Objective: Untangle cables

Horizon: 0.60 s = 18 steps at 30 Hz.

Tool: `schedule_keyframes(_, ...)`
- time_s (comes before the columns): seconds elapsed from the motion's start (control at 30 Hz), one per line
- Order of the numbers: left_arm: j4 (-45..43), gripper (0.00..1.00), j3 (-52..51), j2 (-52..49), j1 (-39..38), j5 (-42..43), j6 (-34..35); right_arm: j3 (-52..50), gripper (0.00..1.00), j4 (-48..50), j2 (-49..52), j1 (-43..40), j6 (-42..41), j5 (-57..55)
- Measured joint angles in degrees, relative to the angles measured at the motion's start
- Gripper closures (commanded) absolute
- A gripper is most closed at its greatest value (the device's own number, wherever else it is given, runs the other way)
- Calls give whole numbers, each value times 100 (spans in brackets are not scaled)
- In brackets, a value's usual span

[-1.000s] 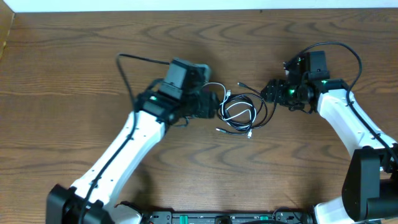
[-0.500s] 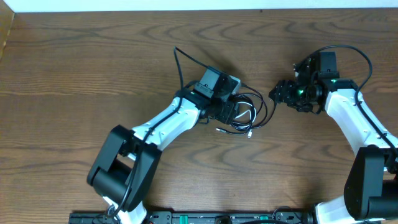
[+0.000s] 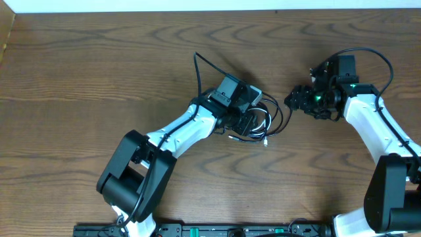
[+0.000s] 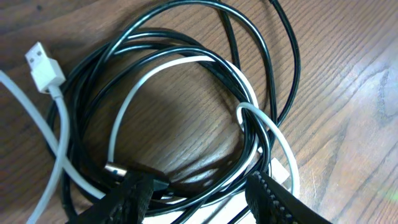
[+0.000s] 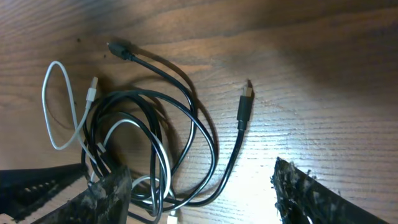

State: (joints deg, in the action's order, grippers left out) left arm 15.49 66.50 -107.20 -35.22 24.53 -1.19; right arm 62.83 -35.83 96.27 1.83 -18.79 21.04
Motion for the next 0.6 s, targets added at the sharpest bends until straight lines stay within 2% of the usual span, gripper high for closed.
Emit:
schedule_keyframes(0.27,387,41,181,619,26,343,-616,0,31,-33,0,0,17,0)
schedule_keyframes(0.5,474,42,203,219,-72,433,-809,0,31,-42,0,0,17,-2)
schedule_keyframes(0.53,472,47,203,57,-109,428,-813,0,31,-50,0,2,17,-2)
schedule_keyframes(0.6,448,64,203,-111,-149,323,-817,0,31,-81,0,2,17,0)
